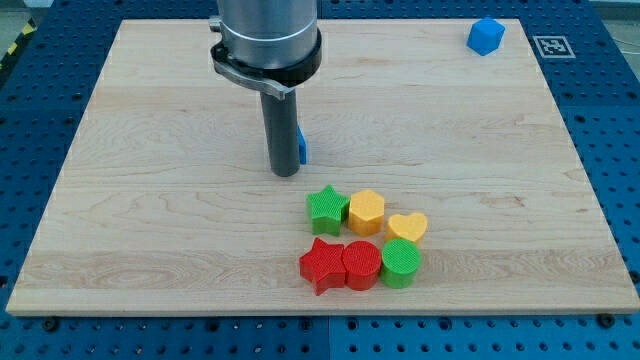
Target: Move the blue triangle parallel to the top of the green star
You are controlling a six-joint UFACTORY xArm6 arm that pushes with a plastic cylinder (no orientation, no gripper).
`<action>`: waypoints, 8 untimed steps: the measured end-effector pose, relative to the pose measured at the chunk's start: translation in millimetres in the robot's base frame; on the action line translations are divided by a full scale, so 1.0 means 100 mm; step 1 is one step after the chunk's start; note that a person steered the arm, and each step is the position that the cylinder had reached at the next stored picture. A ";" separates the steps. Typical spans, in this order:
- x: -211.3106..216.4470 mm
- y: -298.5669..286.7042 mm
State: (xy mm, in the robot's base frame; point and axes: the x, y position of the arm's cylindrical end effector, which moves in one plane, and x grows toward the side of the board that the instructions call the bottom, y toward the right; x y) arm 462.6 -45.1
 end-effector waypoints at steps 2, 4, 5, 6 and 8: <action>-0.25 0.00; -0.21 -0.27; -0.35 -0.29; -0.42 -0.07; -0.42 0.14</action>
State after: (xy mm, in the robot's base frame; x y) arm 420.9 -31.6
